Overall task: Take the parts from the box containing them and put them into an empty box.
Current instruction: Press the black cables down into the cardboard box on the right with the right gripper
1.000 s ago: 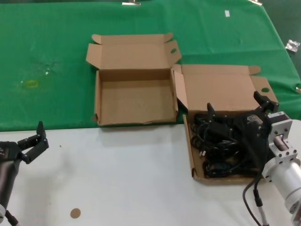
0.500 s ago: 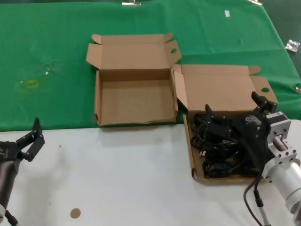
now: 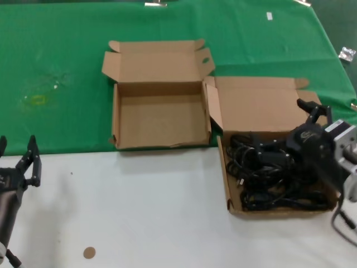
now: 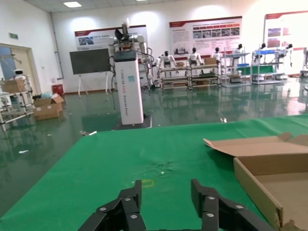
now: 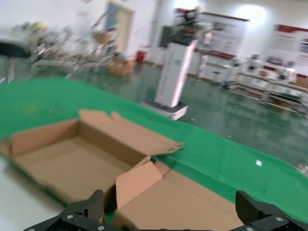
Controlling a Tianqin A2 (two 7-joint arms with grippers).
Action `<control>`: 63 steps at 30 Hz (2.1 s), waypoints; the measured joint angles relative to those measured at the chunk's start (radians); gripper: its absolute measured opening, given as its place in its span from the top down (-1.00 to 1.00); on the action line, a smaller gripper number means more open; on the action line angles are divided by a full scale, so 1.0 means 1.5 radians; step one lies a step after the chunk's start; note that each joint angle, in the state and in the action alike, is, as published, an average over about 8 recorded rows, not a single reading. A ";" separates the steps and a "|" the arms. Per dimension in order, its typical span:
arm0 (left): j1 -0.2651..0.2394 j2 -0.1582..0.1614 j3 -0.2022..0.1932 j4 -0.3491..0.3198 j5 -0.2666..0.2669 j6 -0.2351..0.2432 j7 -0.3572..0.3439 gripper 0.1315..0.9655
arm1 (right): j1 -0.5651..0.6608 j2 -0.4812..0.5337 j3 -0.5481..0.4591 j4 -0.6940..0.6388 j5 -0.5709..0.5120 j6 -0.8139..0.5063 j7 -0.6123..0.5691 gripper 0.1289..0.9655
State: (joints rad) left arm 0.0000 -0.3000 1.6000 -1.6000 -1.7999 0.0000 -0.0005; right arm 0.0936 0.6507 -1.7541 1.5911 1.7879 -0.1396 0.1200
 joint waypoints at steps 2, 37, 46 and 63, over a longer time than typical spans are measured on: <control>0.000 0.000 0.000 0.000 0.000 0.000 0.000 0.17 | 0.007 0.034 0.000 0.000 -0.003 -0.032 0.002 -1.00; 0.000 0.000 0.000 0.000 0.000 0.000 0.000 0.95 | 0.352 0.205 -0.126 -0.180 -0.104 -0.661 -0.275 -1.00; 0.000 0.000 0.000 0.000 0.000 0.000 0.000 0.95 | 0.397 0.174 -0.148 -0.226 -0.147 -0.674 -0.310 -0.99; 0.000 0.000 0.000 0.000 0.000 0.000 0.000 0.95 | 0.389 0.156 -0.160 -0.234 -0.193 -0.645 -0.331 -0.64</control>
State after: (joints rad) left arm 0.0000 -0.3000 1.6001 -1.6000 -1.7995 0.0000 -0.0005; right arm 0.6776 0.8841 -1.9937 1.2402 1.4986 -1.1076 -0.3761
